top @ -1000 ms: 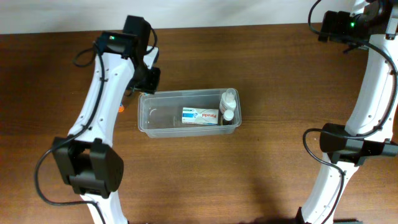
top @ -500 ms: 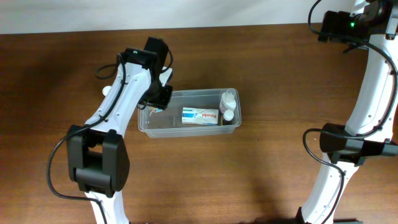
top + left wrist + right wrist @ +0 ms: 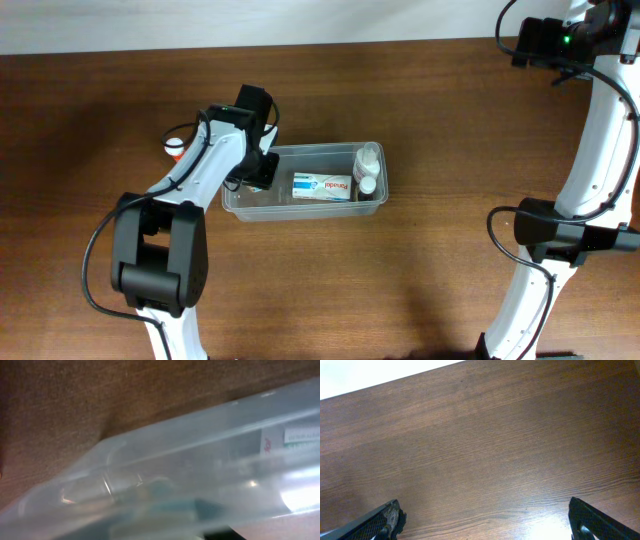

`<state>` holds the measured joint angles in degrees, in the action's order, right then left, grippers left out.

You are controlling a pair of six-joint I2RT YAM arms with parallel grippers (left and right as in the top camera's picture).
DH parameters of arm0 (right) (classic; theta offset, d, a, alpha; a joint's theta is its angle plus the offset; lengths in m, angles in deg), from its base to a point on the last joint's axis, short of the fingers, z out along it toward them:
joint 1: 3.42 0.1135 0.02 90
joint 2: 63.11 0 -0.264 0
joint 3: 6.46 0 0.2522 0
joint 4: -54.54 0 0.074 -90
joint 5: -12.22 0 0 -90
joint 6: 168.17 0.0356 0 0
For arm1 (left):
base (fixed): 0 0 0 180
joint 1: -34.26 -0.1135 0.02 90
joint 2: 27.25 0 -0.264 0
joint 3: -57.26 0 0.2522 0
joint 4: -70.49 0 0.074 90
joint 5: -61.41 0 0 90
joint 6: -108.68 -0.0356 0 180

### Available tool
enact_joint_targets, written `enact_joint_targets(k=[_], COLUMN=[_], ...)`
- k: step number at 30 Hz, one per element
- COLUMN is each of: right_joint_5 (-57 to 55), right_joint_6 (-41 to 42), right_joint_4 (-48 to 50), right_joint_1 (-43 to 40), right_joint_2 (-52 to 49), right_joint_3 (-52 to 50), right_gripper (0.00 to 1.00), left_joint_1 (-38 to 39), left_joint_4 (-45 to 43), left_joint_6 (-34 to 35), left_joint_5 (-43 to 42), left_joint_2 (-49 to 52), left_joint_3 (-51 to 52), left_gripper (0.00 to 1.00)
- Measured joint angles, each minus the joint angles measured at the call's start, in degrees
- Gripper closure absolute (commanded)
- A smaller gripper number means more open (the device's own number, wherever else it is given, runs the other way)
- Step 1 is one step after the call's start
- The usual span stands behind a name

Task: Pack container
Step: 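Carry the amber bottle with the left gripper into the container's left end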

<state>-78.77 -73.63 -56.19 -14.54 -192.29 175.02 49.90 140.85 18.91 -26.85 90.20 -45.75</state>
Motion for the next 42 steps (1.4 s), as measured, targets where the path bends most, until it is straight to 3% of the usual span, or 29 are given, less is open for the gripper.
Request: enact_joint_targets(k=[12, 13, 21, 34, 42], right_joint_5=[0.0, 0.0, 0.0, 0.0, 0.0], right_joint_6=[-0.04, -0.02, -0.02, -0.04, -0.02], right_joint_4=[0.0, 0.0, 0.0, 0.0, 0.0], right_joint_1=[0.0, 0.0, 0.0, 0.0, 0.0], right_joint_2=[0.0, 0.0, 0.0, 0.0, 0.0], right_joint_3=[0.0, 0.0, 0.0, 0.0, 0.0], right_gripper=[0.02, 0.02, 0.02, 0.02, 0.02], left_joint_1=[0.0, 0.0, 0.04, 0.04, 0.04], left_joint_4=[-3.76, -3.76, -3.82, -2.01, 2.89], left_joint_6=[0.0, 0.0, 0.44, 0.46, 0.44], left_joint_5=[0.09, 0.24, 0.28, 0.26, 0.22], left_joint_2=[0.0, 0.0, 0.0, 0.0, -0.37], left_joint_3=[2.05, 2.05, 2.05, 1.57, -5.95], left_gripper=[0.57, 0.5, 0.36, 0.35, 0.34])
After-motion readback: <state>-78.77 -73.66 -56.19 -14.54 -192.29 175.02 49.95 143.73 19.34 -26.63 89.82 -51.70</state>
